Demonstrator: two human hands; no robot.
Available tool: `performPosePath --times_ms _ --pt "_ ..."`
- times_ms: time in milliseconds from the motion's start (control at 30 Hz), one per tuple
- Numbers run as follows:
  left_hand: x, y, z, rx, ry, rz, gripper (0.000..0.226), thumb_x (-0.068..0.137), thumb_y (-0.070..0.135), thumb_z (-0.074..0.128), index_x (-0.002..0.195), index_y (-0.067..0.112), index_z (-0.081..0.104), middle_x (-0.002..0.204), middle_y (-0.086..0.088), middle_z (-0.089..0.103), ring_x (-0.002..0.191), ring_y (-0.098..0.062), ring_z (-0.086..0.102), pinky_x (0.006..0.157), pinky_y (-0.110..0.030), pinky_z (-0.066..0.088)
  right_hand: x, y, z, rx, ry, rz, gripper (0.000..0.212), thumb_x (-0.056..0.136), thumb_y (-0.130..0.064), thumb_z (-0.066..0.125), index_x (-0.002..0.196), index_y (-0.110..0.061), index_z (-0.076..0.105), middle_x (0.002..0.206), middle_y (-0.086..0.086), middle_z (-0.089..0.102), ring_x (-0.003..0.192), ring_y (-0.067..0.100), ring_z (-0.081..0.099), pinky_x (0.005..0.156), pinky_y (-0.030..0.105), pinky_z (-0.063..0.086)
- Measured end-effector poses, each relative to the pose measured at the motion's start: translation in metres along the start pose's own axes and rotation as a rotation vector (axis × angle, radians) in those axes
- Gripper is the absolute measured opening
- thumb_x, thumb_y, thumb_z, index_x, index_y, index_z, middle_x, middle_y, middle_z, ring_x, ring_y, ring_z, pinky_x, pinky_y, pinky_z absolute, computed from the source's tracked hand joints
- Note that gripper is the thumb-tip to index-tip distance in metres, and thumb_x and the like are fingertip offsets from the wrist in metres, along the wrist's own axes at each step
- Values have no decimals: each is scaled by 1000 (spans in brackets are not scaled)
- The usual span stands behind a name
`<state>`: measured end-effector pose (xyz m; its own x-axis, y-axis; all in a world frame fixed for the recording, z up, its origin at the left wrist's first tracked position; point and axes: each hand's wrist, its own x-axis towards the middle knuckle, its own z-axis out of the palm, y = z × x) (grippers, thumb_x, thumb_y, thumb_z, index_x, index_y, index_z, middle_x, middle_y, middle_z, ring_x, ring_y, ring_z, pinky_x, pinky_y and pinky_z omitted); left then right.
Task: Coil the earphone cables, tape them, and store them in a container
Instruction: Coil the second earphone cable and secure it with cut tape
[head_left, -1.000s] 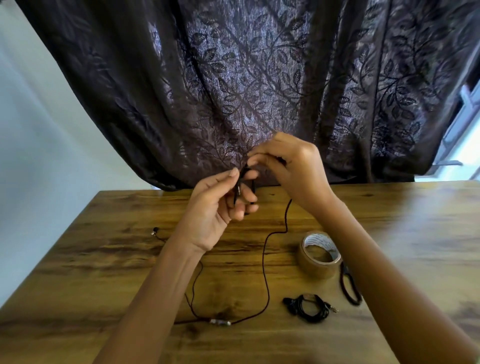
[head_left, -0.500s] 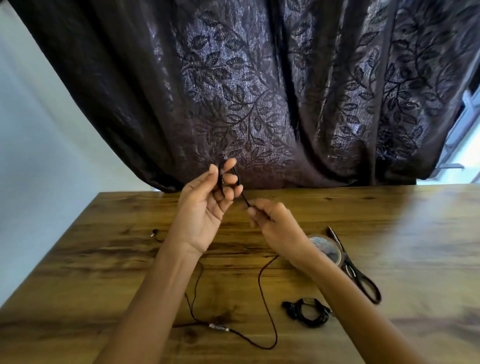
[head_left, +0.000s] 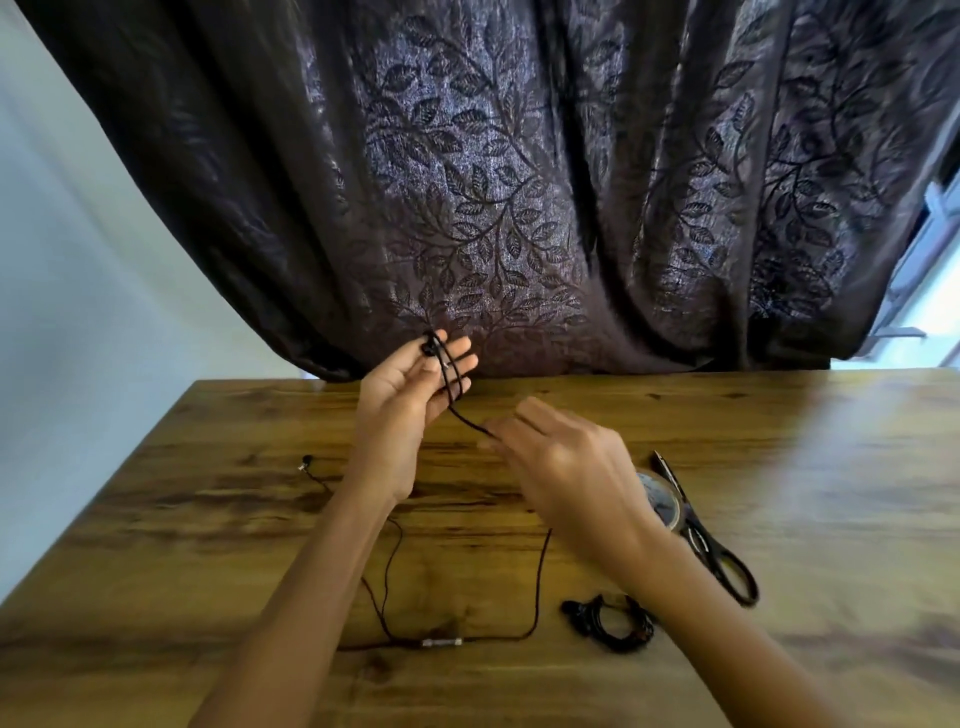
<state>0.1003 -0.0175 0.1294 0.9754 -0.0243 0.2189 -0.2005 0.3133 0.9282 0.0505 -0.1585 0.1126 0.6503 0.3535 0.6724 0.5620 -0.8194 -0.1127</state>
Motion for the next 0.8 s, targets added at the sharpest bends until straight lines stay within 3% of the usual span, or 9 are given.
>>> performPosePath --times_ms 67,233,333,467,633,733,800 --pt "-2 -1 -1 20 -17 0 27 97 0 36 112 12 55 102 -2 68 93 -13 68 75 -20 54 10 6 -11 25 57 -26 19 87 -24 56 80 -10 67 72 1 57 59 17 56 44 32 48" --pt "-10 1 3 117 -93 31 26 96 4 38 114 12 55 79 7 72 77 -2 66 69 -15 52 39 19 -31 206 116 -126 9 80 -19 70 82 -10 71 78 4 61 66 15 59 57 34 51" --pt "-18 5 7 176 -203 42 27 98 10 34 113 3 56 72 4 71 73 -8 66 70 -21 51 58 26 -37 345 118 -93 8 77 -14 73 82 -8 72 78 4 65 68 13 60 61 33 50" --pt "-27 15 14 190 -286 20 29 98 13 31 99 15 60 68 1 69 64 -10 62 66 -25 48 78 33 -40 440 65 -74 11 72 -14 77 81 -9 73 75 0 65 70 8 59 64 27 50" --pt "-28 27 14 85 -271 28 27 87 26 41 97 14 63 60 3 61 53 -8 50 52 -16 39 85 38 -35 705 61 55 10 72 -15 77 75 -8 71 71 -3 64 65 4 58 60 17 46" --pt "-27 32 12 -2 -267 -2 31 85 26 43 98 6 63 53 5 46 49 -7 41 49 -15 36 81 41 -24 795 78 118 2 76 -14 73 76 -14 71 72 -7 65 66 4 58 62 21 48" --pt "-25 33 10 -105 -252 -38 31 84 22 43 97 2 62 50 5 39 45 -6 37 46 -13 33 77 42 -16 863 110 189 10 78 -12 71 74 -21 68 67 -10 65 62 3 57 60 20 47"
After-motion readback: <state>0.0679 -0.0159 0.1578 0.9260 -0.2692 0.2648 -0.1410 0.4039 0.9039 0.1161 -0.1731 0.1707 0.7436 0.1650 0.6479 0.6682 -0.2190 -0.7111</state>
